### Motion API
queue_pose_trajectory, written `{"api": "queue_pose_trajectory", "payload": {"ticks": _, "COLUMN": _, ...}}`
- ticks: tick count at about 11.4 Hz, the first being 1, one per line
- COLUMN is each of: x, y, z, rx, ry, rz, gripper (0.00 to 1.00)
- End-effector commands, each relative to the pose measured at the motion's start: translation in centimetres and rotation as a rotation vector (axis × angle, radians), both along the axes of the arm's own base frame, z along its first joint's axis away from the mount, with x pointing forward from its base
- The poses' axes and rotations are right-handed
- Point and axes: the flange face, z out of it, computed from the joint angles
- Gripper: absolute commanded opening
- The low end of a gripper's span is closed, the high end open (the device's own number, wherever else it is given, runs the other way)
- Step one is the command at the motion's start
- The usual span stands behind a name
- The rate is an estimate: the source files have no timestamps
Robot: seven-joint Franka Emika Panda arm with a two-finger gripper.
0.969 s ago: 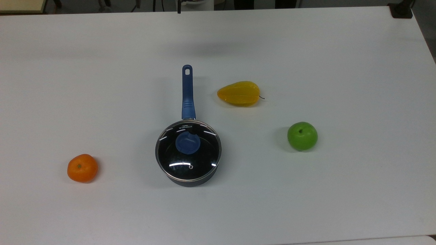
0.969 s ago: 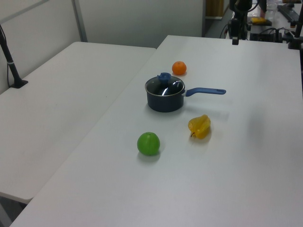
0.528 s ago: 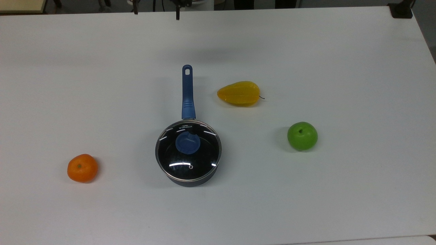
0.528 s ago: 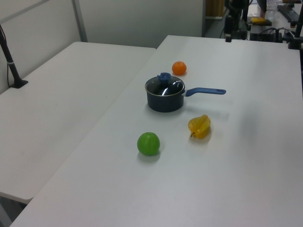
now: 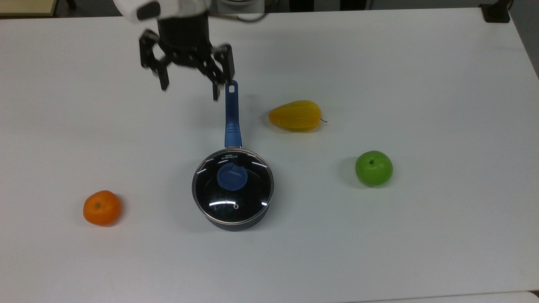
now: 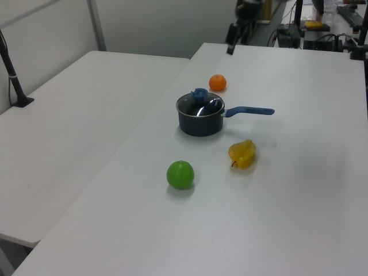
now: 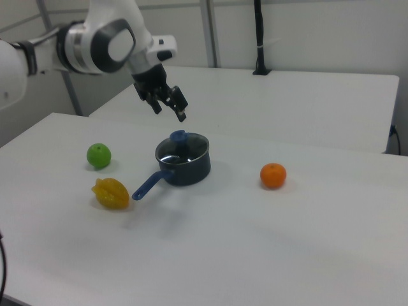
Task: Open lid
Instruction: 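Move the open gripper down over the blue knob of the glass lid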
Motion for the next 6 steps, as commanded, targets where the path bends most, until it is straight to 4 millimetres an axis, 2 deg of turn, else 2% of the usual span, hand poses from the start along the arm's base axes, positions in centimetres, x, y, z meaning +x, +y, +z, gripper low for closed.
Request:
{"api": "queue_pose_trajectory", "payload": {"ticks": 1, "x": 3.8, "y": 4.4, "z": -5.0, "rx": -0.048, "ry": -0.097, "rz": -0.029, "gripper": 1.00}}
{"api": "queue_pose_trajectory", "payload": {"ticks": 4, "x": 6.0, "y": 6.6, "z": -9.9, "rx": -0.073, "ry": -0.173, "rz": -0.010, "gripper": 1.00}}
{"api": "queue_pose_trajectory", "payload": {"ticks": 6, "x": 6.8, "y": 7.7, "z": -12.2, "rx": -0.058, "ry": -0.204, "rz": -0.003, "gripper": 1.00}}
